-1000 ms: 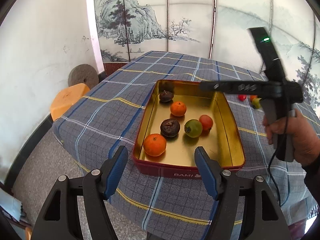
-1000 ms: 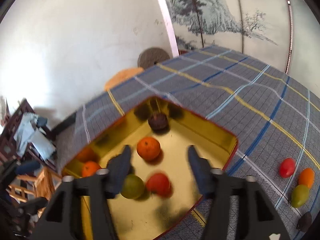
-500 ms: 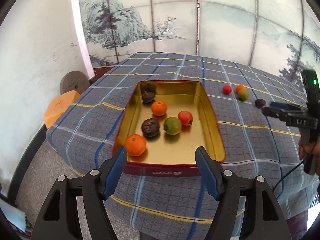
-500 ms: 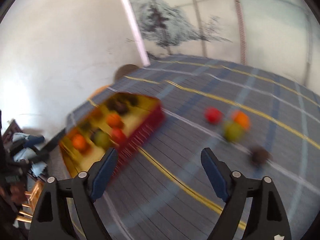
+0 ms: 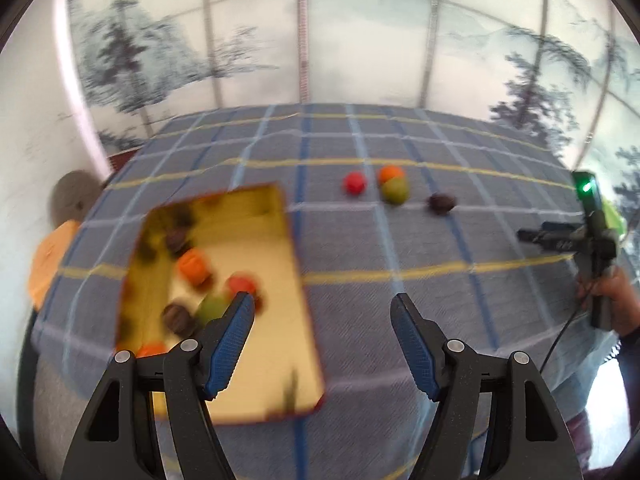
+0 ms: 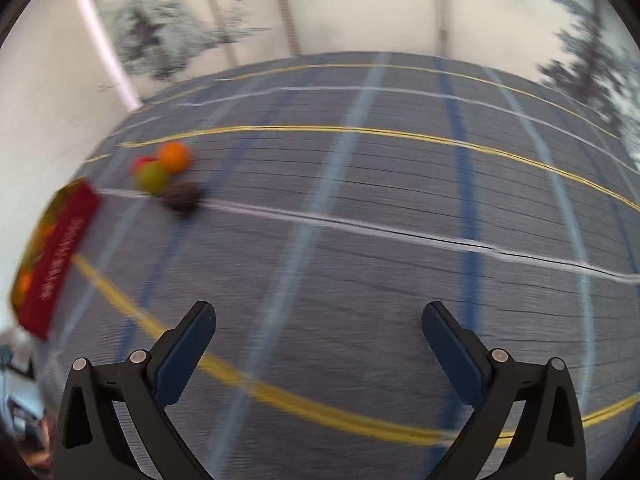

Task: Organize fruits
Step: 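Grasp another red tomato on the cloth with the left gripper, then carry the red tomato over the tin with the left gripper while the right gripper grasps a dark brown fruit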

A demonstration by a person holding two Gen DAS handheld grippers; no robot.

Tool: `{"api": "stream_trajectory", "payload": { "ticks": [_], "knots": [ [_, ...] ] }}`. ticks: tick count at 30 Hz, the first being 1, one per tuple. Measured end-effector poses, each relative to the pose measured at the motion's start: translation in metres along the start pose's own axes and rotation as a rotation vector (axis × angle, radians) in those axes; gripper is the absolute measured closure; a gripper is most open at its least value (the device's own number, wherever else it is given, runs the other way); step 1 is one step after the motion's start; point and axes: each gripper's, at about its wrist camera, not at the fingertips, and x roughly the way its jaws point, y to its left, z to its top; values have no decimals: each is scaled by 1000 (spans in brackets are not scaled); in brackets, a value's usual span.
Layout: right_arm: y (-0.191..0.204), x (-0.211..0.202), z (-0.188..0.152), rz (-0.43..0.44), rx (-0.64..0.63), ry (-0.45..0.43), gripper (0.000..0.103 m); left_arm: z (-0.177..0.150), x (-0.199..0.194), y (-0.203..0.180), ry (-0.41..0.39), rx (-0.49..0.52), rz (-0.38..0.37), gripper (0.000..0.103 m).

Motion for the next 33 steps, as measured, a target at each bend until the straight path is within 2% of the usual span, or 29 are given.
{"api": "stream_trajectory", "payload": {
  "ticks": [3, 6, 9, 11, 13, 17, 25, 26, 27, 28, 31, 33],
  "knots": [
    [-9, 0, -3, -31, -18, -16, 0, 33, 23, -11, 4, 28, -3, 32],
    [-11, 0, -6, -44, -31, -34, 0, 67, 52, -12, 15, -2, -29, 33],
    [-5, 3, -8, -97, -68, -24, 0, 98, 88, -12, 42, -52, -47, 43],
    [0, 2, -10, -81, -86, -29, 0, 117, 115, -15, 70, -59, -52, 51],
    [1, 2, -10, -78, -85, -30, 0, 129, 141, -16, 96, -57, -26, 54],
    [0, 2, -10, -77, -85, -30, 0, 136, 183, -17, 158, -83, -32, 55],
    [4, 1, -12, -50, -96, -32, 0, 133, 233, -19, 259, -97, -66, 55],
    [5, 0, -12, -51, -96, -32, 0, 129, 241, -19, 287, -97, -60, 62],
    [5, 0, -13, -50, -96, -32, 0, 127, 242, -20, 280, -93, -50, 63],
    [5, 0, -12, -50, -96, -32, 0, 127, 240, -21, 262, -80, -42, 72],
    [6, 0, -12, -51, -96, -32, 0, 125, 238, -28, 276, -52, -19, 72],
    [6, 1, -12, -56, -97, -31, 0, 121, 227, -30, 255, -64, -12, 73]
  ]
}}
